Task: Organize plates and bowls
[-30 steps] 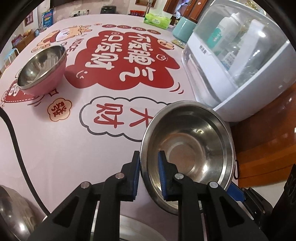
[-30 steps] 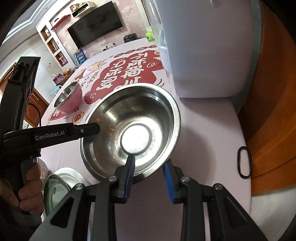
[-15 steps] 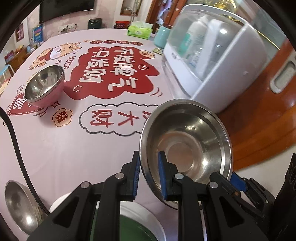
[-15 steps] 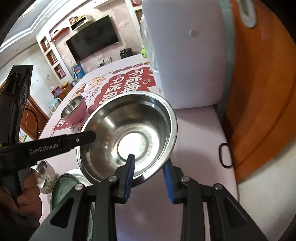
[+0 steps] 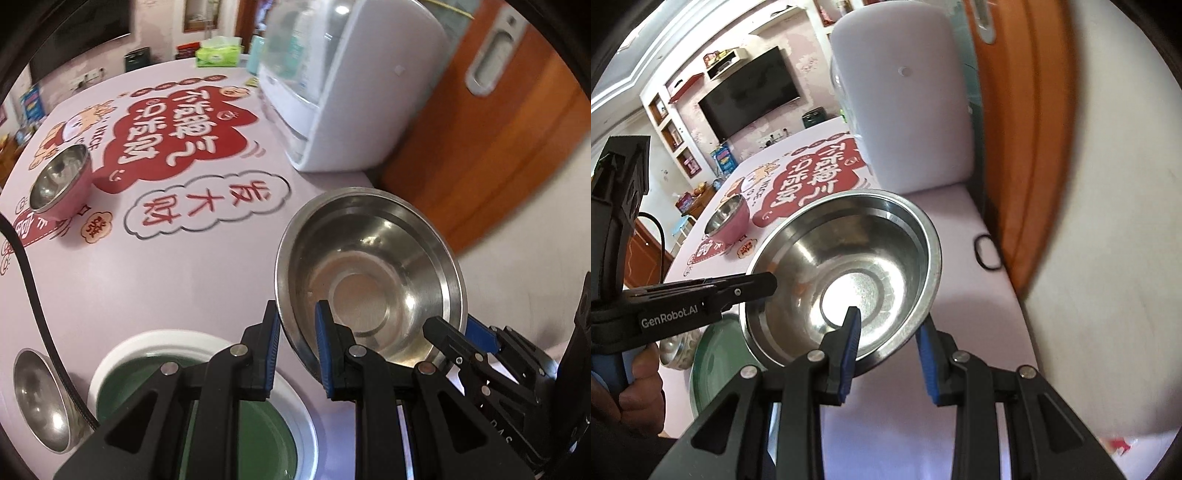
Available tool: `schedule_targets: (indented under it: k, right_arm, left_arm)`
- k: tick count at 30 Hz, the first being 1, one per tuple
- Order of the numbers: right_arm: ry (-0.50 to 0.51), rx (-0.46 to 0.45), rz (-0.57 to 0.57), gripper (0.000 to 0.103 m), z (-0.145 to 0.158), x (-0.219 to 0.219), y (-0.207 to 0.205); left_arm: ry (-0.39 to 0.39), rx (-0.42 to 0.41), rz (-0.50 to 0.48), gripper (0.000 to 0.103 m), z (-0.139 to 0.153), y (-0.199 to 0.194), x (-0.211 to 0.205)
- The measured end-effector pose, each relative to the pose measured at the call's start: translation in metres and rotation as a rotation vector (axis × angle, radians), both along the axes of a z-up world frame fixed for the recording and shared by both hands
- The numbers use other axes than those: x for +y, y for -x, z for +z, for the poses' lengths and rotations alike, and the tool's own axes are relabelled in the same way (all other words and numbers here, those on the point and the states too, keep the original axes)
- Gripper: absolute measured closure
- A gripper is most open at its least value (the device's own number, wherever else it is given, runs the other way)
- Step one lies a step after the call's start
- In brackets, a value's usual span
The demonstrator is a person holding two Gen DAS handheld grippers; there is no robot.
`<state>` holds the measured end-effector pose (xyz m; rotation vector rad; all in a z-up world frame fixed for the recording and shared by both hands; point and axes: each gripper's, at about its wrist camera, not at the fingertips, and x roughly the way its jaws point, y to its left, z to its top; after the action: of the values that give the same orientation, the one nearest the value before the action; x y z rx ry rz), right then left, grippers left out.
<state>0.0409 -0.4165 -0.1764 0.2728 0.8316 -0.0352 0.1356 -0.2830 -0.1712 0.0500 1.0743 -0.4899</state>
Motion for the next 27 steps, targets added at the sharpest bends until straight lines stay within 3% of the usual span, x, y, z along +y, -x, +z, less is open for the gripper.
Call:
schedule_targets:
  k: [15,27]
  right_arm:
    - [-0.025,0.075,-0.054,0.073,-0.028,0.001,0.045]
    - [-0.024,0.16,-0.017,0.073,-0.046,0.005,0.055]
  left_arm:
    - [-0.135,0.103,-0.187,0.085,-0.029,0.038,-0.018]
    - [-0.19,0.182,-0.25,0.084,-0.049,0.049,-0.02]
